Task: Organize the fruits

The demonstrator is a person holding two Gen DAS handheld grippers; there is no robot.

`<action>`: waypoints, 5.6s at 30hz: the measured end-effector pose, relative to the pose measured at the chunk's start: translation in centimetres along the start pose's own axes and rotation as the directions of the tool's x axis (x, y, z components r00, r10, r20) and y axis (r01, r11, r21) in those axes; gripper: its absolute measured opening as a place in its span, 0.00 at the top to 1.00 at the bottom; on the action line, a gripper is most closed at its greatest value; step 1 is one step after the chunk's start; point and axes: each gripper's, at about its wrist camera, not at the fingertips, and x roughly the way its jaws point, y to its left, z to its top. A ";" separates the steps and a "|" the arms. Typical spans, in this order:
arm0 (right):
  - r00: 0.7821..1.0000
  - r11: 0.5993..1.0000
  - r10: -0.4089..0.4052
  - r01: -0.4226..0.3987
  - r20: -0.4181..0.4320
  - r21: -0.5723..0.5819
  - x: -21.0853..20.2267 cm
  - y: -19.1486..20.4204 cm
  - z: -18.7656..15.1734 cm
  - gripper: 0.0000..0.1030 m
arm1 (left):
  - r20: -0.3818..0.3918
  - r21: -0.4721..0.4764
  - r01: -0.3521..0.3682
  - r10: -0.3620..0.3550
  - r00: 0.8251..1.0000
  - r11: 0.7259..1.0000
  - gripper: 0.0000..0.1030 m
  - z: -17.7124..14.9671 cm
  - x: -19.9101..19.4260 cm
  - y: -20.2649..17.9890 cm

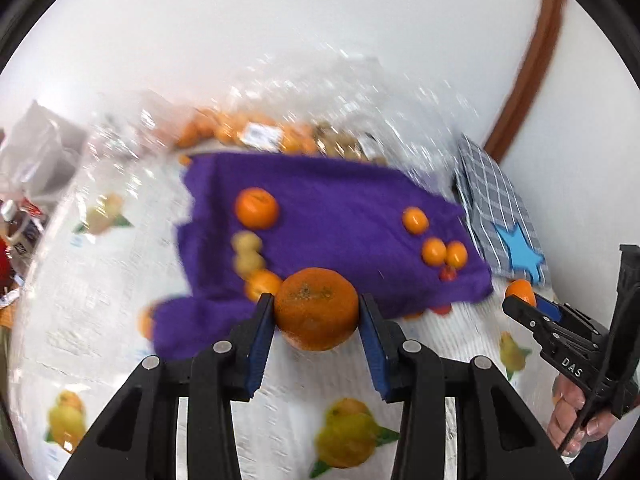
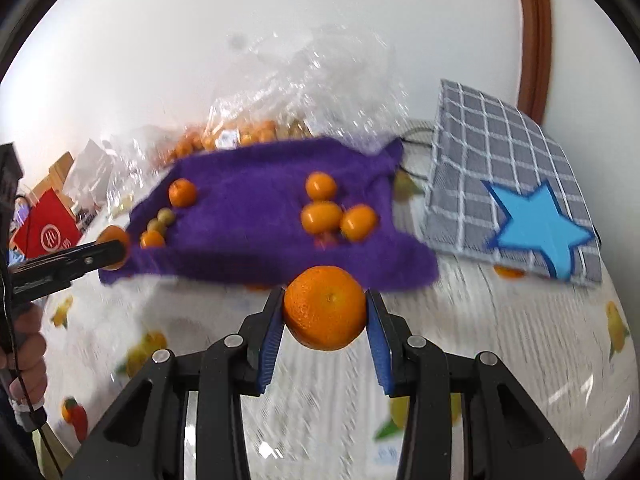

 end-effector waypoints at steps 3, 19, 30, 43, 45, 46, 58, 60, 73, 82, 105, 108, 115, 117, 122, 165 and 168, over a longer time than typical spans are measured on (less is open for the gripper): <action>1.000 1.000 0.024 -0.024 0.014 -0.008 1.2 1.2 2.4 0.62 | 0.016 -0.023 -0.027 0.028 0.999 0.999 0.61 1.8 -0.2 1.7; 0.991 0.995 0.065 -0.073 -0.117 -0.069 11.5 5.0 5.6 0.62 | -0.046 -0.075 0.016 -0.019 0.999 0.997 0.61 5.5 6.7 4.2; 0.986 0.992 0.071 -0.086 -0.153 -0.093 13.2 4.8 4.9 0.62 | -0.099 -0.009 0.081 -0.082 0.992 0.997 0.61 5.2 9.1 2.2; 0.988 0.995 0.064 -0.074 -0.143 -0.068 11.4 3.8 5.1 0.61 | -0.207 0.049 0.115 -0.103 0.973 0.992 0.61 4.1 12.3 1.0; 0.988 0.996 0.062 -0.071 -0.140 -0.059 10.9 3.6 5.0 0.60 | -0.214 0.049 0.115 -0.102 0.971 0.992 0.61 3.9 12.7 0.8; 0.989 0.996 0.060 -0.068 -0.138 -0.057 10.8 3.6 4.9 0.60 | -0.217 0.049 0.115 -0.102 0.971 0.992 0.61 3.8 12.8 0.8; 0.991 0.999 0.010 -0.015 -0.130 -0.044 8.8 3.4 4.9 0.52 | -0.166 0.027 0.069 -0.064 0.984 0.997 0.60 4.0 11.2 1.2; 0.993 0.999 -0.006 0.001 -0.121 -0.040 8.2 3.3 5.2 0.52 | -0.143 0.019 0.069 -0.066 0.987 0.997 0.55 4.2 9.9 1.3; 0.988 0.988 -0.152 0.152 -0.010 0.011 -2.2 2.3 6.1 0.34 | 0.006 0.020 -0.067 0.067 0.998 0.998 0.36 3.0 -0.2 -0.2; 0.975 0.976 -0.213 0.215 0.059 -0.020 -9.3 3.5 4.5 0.10 | 0.075 0.038 -0.106 0.102 0.992 0.994 0.25 0.6 -7.3 -3.2; 0.964 0.973 -0.232 0.228 0.127 0.045 -18.0 2.3 -0.7 0.02 | 0.148 0.067 -0.144 0.133 0.980 0.987 0.17 -4.1 -14.0 -6.9; 0.964 0.972 -0.233 0.230 0.129 0.040 -18.2 2.4 -0.9 0.02 | 0.148 0.065 -0.146 0.135 0.980 0.987 0.17 -4.1 -14.0 -7.0; 0.959 0.968 -0.250 0.251 0.136 0.006 -18.4 3.1 -1.0 0.02 | 0.145 0.064 -0.144 0.134 0.980 0.988 0.17 -4.3 -14.1 -6.9; 0.960 0.969 -0.244 0.245 0.135 0.008 -18.5 3.2 -1.0 0.02 | 0.145 0.065 -0.142 0.132 0.981 0.988 0.17 -4.3 -14.1 -6.9; 0.961 0.970 -0.241 0.241 0.137 0.017 -18.6 3.0 -1.0 0.02 | 0.144 0.068 -0.141 0.130 0.981 0.988 0.17 -4.3 -14.1 -6.8; 0.962 0.971 -0.237 0.236 0.133 0.024 -18.9 2.8 -1.0 0.02 | 0.151 0.063 -0.139 0.129 0.980 0.988 0.17 -4.4 -14.4 -7.0; 0.963 0.972 -0.236 0.235 0.133 0.024 -18.8 2.9 -1.0 0.02 | 0.150 0.062 -0.137 0.126 0.981 0.989 0.17 -4.3 -14.5 -6.9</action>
